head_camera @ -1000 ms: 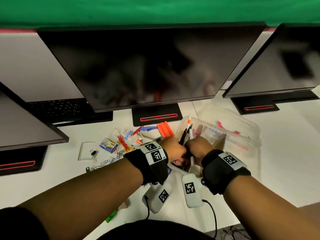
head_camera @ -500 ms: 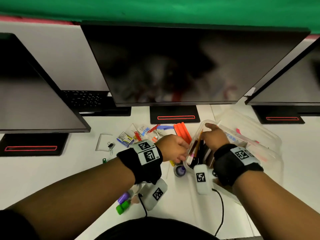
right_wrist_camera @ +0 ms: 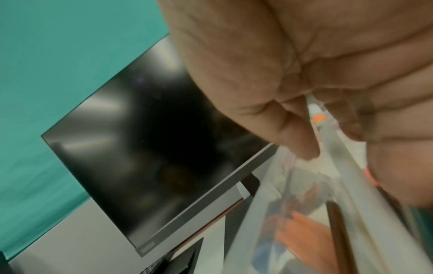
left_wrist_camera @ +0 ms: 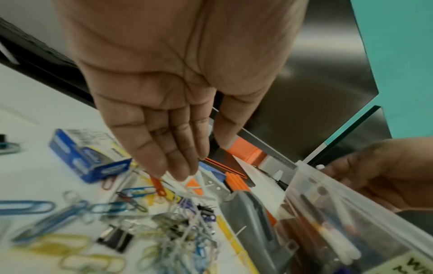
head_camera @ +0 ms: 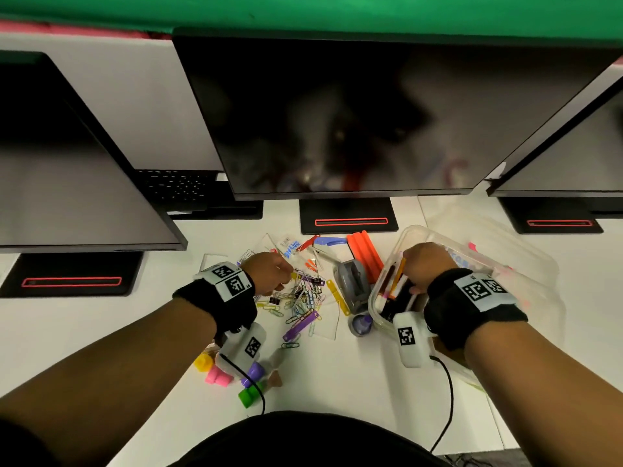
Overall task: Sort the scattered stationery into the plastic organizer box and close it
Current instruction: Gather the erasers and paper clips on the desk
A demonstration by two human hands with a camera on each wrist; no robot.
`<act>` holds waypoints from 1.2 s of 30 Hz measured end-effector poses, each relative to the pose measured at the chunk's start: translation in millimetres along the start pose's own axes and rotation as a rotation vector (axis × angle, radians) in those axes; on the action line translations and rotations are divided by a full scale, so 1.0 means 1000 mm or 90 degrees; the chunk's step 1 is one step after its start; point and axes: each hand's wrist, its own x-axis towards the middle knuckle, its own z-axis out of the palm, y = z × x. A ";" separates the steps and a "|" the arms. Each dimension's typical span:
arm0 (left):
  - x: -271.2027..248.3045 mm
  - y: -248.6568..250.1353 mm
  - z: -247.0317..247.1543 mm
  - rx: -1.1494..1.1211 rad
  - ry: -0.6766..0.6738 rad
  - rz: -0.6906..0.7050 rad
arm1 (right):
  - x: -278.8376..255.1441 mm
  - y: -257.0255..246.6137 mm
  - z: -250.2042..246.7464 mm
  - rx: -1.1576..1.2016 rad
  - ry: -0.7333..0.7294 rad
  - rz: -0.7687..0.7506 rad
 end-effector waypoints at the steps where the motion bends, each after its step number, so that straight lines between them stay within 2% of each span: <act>1: 0.000 -0.004 -0.002 0.028 0.006 0.000 | -0.002 0.000 0.002 0.019 -0.023 0.012; 3: -0.001 -0.012 -0.006 0.111 0.018 0.006 | -0.007 -0.003 0.004 0.090 0.038 0.026; 6: -0.004 -0.025 -0.013 0.216 0.029 0.014 | -0.011 -0.013 0.009 0.070 0.130 -0.043; 8: -0.007 -0.035 -0.019 0.236 0.030 0.001 | -0.016 -0.027 0.015 0.076 0.142 -0.097; 11: -0.013 -0.052 -0.028 0.268 0.031 -0.012 | -0.022 -0.049 0.040 0.056 0.061 -0.222; 14: -0.021 -0.071 -0.037 0.310 0.028 -0.010 | -0.025 -0.063 0.077 -0.101 -0.078 -0.300; 18: -0.032 -0.096 -0.047 0.348 0.038 -0.022 | -0.030 -0.066 0.120 -0.201 -0.196 -0.390; 23: -0.049 -0.129 -0.056 0.371 0.025 -0.009 | -0.044 -0.060 0.160 -0.323 -0.308 -0.699; 26: -0.061 -0.148 -0.057 0.387 -0.003 0.002 | -0.050 -0.059 0.181 -0.427 -0.359 -0.816; 31: -0.065 -0.171 -0.050 0.412 -0.034 0.006 | -0.050 -0.065 0.201 -0.527 -0.368 -0.884; 34: -0.064 -0.177 -0.039 0.423 -0.022 0.016 | -0.053 -0.065 0.202 -0.545 -0.324 -0.864; 36: -0.063 -0.178 -0.034 0.413 0.006 0.024 | -0.045 -0.061 0.204 -0.540 -0.276 -0.815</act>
